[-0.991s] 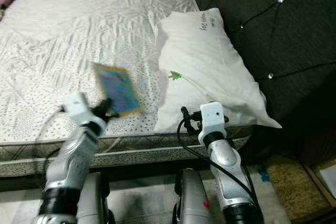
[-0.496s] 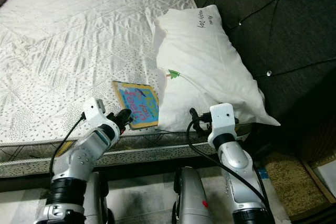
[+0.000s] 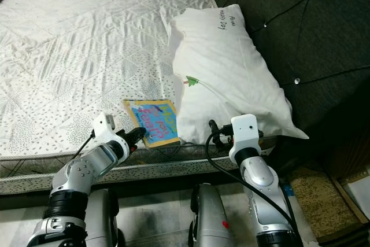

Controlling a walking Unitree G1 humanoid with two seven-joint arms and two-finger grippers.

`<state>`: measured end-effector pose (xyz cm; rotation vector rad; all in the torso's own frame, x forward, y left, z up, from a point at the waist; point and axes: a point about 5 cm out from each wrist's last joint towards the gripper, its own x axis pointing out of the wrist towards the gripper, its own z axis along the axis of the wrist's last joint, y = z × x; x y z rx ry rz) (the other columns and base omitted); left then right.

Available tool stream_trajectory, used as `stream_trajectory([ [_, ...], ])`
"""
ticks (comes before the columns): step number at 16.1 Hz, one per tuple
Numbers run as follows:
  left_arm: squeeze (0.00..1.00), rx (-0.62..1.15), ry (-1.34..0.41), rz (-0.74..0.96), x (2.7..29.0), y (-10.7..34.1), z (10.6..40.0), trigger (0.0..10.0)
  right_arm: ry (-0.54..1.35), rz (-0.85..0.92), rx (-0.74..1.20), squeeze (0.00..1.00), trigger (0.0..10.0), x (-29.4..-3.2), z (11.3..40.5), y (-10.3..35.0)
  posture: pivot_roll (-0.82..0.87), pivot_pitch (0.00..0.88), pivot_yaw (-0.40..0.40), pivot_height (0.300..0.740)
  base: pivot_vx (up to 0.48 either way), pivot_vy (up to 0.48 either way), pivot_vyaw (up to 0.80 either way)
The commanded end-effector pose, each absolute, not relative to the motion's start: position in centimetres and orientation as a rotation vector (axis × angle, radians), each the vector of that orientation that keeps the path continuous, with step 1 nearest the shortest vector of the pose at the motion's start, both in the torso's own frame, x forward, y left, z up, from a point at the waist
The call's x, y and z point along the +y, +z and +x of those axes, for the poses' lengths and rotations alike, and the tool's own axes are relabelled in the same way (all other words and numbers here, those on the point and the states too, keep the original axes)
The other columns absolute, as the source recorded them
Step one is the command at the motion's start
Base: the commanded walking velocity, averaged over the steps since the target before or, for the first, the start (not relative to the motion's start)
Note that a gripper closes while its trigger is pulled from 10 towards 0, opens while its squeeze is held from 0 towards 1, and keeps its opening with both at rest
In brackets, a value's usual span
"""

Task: Clean up the room

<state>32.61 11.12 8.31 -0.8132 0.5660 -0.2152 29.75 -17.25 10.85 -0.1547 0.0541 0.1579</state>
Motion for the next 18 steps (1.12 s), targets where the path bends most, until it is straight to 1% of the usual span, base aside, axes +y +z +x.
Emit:
stream_trajectory([
  [1, 0.0, 0.637, -0.261, -0.792, 9.9, 7.6, 32.1, 10.0, 0.154, -0.171, 0.047, 0.0, 10.0, -17.7, 29.6, 11.2, -0.1, 0.184, -0.076, 0.575, 0.0, 0.0, 0.0],
  [2, 0.0, 0.641, -0.277, -0.799, 9.7, 7.7, 32.0, 10.0, 0.154, -0.175, 0.047, 0.0, 10.0, -17.7, 29.7, 11.2, -0.09, 0.182, -0.077, 0.575, 0.0, 0.0, 0.0],
  [4, 0.0, 0.639, -0.282, -0.775, 10.3, 7.7, 32.2, 10.0, 0.156, -0.176, 0.045, 0.0, 10.0, -17.6, 29.7, 11.3, -0.1, 0.179, -0.08, 0.575, 0.0, 0.0, 0.0],
  [6, 0.0, 0.622, -0.26, -0.758, 11.7, 7.7, 32.7, 10.0, 0.158, -0.179, 0.043, 0.0, 10.0, -17.6, 29.8, 11.3, -0.1, 0.176, -0.082, 0.575, 0.0, 0.0, 0.0],
  [7, 0.0, 0.608, -0.248, -0.724, 12.8, 7.7, 33.0, 10.0, 0.158, -0.18, 0.043, 0.0, 10.0, -17.6, 29.9, 11.3, -0.09, 0.175, -0.082, 0.575, 0.0, 0.0, 0.0],
  [10, 0.0, 0.617, -0.214, -0.668, 15.0, 6.6, 33.4, 10.0, 0.16, -0.18, 0.038, 0.0, 10.0, -17.4, 30.1, 11.4, -0.1, 0.164, -0.085, 0.575, 0.0, 0.0, 0.0],
  [12, 0.0, 0.606, -0.159, -0.643, 16.4, 6.5, 33.9, 10.0, 0.162, -0.182, 0.035, 0.0, 10.0, -17.4, 30.1, 11.5, -0.1, 0.161, -0.086, 0.575, 0.0, 0.0, 0.0],
  [13, 0.72, 0.596, -0.14, -0.636, 17.0, 6.6, 34.2, 10.0, 0.16, -0.183, 0.034, 0.0, 10.0, -17.5, 30.2, 11.5, -0.1, 0.159, -0.085, 0.575, 0.0, 0.0, 0.0],
  [14, 1.0, 0.575, -0.103, -0.626, 17.8, 7.0, 34.6, 10.0, 0.154, -0.186, 0.033, 0.0, 10.0, -17.7, 30.2, 11.6, -0.1, 0.159, -0.085, 0.575, 0.0, 0.0, 0.0],
  [16, 1.0, 0.555, -0.065, -0.598, 18.9, 7.3, 35.0, 10.0, 0.154, -0.187, 0.032, 0.0, 10.0, -17.7, 30.2, 11.6, -0.1, 0.158, -0.084, 0.575, 0.0, 0.0, 0.0],
  [17, 1.0, 0.526, 0.003, -0.575, 20.1, 7.6, 35.3, 10.0, 0.154, -0.187, 0.031, 0.0, 10.0, -17.6, 30.2, 11.6, -0.1, 0.159, -0.084, 0.575, 0.0, 0.0, 0.0],
  [18, 1.0, 0.516, 0.022, -0.561, 20.5, 7.8, 35.4, 10.0, 0.154, -0.188, 0.031, 0.0, 10.0, -17.6, 30.2, 11.6, -0.1, 0.159, -0.084, 0.575, 0.0, 0.0, 0.0],
])
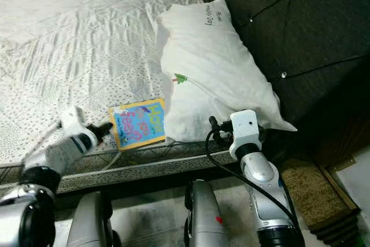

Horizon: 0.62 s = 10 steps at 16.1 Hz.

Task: Clean up the room

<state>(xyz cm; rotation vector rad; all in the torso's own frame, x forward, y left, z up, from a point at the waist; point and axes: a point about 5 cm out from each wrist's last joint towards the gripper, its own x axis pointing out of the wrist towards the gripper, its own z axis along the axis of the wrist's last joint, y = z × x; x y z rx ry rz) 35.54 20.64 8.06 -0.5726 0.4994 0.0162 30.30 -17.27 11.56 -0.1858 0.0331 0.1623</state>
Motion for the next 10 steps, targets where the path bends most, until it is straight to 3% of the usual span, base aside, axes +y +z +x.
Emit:
stream_trajectory([
  [1, 1.0, 0.487, 0.063, -0.563, 21.5, 8.1, 35.6, 10.0, 0.154, -0.188, 0.031, 0.0, 10.0, -17.6, 30.2, 11.6, -0.1, 0.159, -0.084, 0.575, 0.0, 0.0, 0.0],
  [5, 1.0, 0.422, 0.096, -0.444, 22.5, 9.1, 36.1, 10.0, 0.154, -0.187, 0.033, 0.0, 10.0, -17.5, 30.2, 11.5, -0.1, 0.159, -0.084, 0.575, 0.0, 0.0, 0.0],
  [10, 1.0, 0.38, -0.162, -0.247, 16.3, 9.1, 36.5, 10.0, 0.161, -0.177, 0.031, 0.0, 10.0, -17.0, 30.4, 11.4, -0.09, 0.161, -0.08, 0.575, 0.0, 0.0, 0.0],
])
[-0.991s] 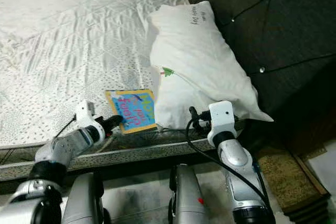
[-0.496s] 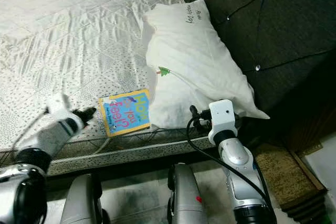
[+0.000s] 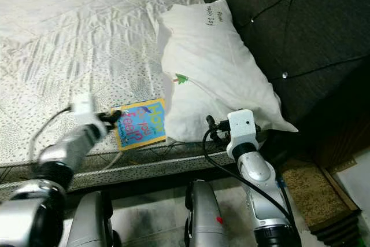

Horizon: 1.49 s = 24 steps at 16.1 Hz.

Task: Clean up the room

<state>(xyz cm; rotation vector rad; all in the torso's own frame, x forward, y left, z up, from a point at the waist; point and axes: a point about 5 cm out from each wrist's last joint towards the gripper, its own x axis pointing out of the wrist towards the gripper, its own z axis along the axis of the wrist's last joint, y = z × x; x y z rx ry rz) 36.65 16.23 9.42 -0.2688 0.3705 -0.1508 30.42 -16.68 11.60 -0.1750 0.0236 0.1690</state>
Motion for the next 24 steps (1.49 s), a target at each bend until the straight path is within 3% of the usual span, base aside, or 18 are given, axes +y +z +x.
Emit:
stream_trajectory([
  [1, 1.0, 0.382, -0.209, -0.23, 15.1, 8.8, 36.1, 10.0, 0.159, -0.175, 0.03, 0.0, 10.0, -17.0, 30.5, 11.4, -0.08, 0.161, -0.077, 0.575, 0.0, 0.0, 0.0],
  [5, 1.0, 0.461, -0.46, -0.155, 10.3, 7.2, 33.4, 10.0, 0.162, -0.164, 0.022, 0.0, 10.0, -16.5, 30.6, 11.5, -0.07, 0.158, -0.073, 0.575, 0.0, 0.0, 0.0],
  [10, 1.0, 0.537, -0.589, -0.059, 8.4, 6.0, 30.8, 10.0, 0.165, -0.157, 0.016, 0.0, 10.0, -16.2, 30.9, 11.6, -0.06, 0.153, -0.067, 0.575, 0.0, 0.0, 0.0],
  [16, 1.0, 0.621, -0.419, -0.118, 10.3, 4.5, 30.8, 10.0, 0.154, -0.152, 0.009, 0.0, 10.0, -16.3, 31.0, 11.7, -0.07, 0.152, -0.057, 0.575, 0.0, 0.0, 0.0],
  [24, 1.0, 0.712, -0.42, -0.169, 10.1, 3.0, 30.9, 10.0, 0.153, -0.152, 0.0, 0.0, 10.0, -16.2, 31.2, 11.9, -0.07, 0.15, -0.059, 0.575, 0.0, 0.0, 0.0],
])
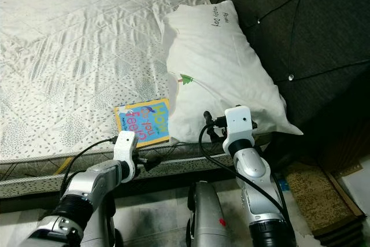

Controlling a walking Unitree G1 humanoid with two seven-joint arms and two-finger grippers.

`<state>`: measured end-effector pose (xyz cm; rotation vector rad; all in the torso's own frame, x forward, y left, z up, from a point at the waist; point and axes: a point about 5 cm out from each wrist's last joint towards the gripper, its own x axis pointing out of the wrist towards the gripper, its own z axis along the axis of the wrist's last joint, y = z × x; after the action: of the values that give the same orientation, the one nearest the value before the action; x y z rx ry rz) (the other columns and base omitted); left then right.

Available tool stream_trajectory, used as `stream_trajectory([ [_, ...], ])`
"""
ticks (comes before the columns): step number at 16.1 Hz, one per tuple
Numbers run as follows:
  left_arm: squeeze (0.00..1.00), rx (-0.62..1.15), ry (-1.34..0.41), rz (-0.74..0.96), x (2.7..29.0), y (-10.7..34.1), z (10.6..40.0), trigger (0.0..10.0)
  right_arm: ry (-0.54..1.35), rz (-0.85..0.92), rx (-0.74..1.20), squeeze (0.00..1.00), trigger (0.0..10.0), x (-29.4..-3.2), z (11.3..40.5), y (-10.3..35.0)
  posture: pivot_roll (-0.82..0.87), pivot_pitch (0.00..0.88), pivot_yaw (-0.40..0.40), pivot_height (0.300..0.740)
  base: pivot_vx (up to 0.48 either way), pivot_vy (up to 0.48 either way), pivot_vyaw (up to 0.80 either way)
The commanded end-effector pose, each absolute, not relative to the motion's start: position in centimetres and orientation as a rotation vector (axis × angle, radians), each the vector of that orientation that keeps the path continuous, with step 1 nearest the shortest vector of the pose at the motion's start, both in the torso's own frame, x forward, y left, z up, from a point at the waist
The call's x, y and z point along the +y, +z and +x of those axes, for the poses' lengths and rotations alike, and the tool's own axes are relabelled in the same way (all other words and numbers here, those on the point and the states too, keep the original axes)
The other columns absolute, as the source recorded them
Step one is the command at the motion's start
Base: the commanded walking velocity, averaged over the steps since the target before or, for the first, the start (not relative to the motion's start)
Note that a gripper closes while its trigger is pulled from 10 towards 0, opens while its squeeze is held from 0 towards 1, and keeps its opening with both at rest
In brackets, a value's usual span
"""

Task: Clean up the room

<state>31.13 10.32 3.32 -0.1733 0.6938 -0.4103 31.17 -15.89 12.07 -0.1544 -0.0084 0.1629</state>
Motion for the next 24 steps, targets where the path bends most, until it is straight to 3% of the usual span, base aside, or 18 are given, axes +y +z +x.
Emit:
stream_trajectory([
  [1, 1.0, 0.686, -0.392, -0.176, 10.4, 3.3, 31.3, 10.0, 0.152, -0.153, 0.001, 0.0, 10.0, -16.3, 31.2, 11.9, -0.07, 0.15, -0.059, 0.575, 0.0, 0.0, 0.0],
  [14, 1.0, 0.607, -0.212, -0.156, 15.7, 4.4, 33.4, 10.0, 0.161, -0.161, 0.004, 0.0, 10.0, -16.2, 31.3, 11.7, -0.07, 0.143, -0.065, 0.575, 0.0, 0.0, 0.0],
  [19, 1.0, 0.604, -0.191, -0.154, 16.3, 4.4, 33.4, 10.0, 0.161, -0.164, 0.005, 0.0, 10.0, -16.3, 31.4, 11.7, -0.07, 0.14, -0.069, 0.575, 0.0, 0.0, 0.0],
  [24, 1.0, 0.614, -0.281, -0.155, 13.9, 4.3, 33.2, 10.0, 0.165, -0.158, 0.004, 0.0, 10.0, -16.1, 31.3, 11.6, -0.07, 0.141, -0.066, 0.575, 0.0, 0.0, 0.0],
])
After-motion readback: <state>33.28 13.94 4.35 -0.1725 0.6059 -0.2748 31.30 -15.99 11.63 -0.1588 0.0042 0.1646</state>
